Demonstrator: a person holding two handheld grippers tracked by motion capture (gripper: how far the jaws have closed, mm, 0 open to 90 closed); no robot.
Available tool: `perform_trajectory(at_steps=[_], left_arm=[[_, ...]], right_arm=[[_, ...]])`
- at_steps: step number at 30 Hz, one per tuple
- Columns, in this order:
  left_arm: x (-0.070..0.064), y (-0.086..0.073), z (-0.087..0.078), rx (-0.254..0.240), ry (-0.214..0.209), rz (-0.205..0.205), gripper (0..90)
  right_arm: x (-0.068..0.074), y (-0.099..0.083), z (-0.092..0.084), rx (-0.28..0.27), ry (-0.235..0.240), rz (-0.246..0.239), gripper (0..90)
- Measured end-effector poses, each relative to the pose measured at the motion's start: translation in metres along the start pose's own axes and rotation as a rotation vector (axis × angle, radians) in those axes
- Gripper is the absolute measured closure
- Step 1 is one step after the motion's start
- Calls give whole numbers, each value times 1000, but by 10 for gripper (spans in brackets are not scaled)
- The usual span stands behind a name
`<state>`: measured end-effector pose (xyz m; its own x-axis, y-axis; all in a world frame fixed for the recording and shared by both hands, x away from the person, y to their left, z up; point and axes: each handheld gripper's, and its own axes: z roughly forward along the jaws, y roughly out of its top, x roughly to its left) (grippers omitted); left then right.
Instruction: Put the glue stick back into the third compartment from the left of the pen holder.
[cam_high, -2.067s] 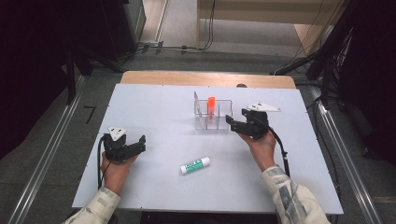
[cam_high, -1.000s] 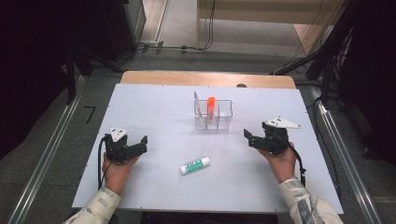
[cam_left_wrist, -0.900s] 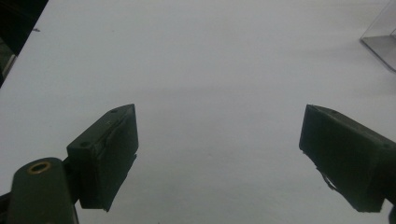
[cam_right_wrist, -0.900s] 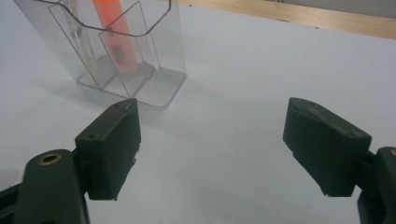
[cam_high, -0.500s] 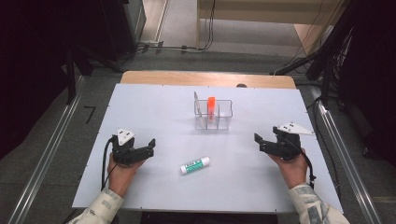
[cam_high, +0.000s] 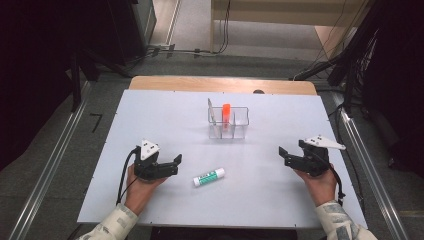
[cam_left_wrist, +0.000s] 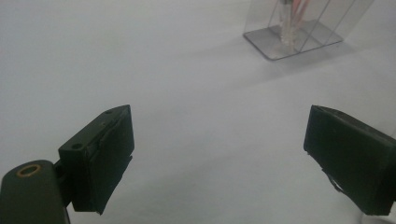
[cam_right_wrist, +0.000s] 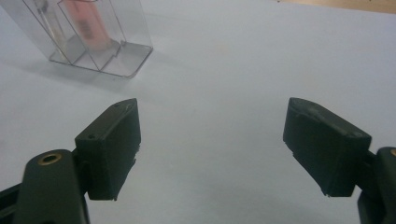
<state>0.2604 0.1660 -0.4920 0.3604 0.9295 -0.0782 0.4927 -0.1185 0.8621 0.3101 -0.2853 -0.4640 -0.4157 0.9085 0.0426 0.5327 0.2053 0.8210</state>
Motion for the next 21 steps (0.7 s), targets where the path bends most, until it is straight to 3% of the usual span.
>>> perform_trajectory(at_steps=[11,21], left_arm=[[-28,1,10,9,-100,56,120],[-42,-1,16,6,-129,87,124]], right_arm=[[0,0,2,7,0,3,175],[0,-1,2,11,3,7,175]])
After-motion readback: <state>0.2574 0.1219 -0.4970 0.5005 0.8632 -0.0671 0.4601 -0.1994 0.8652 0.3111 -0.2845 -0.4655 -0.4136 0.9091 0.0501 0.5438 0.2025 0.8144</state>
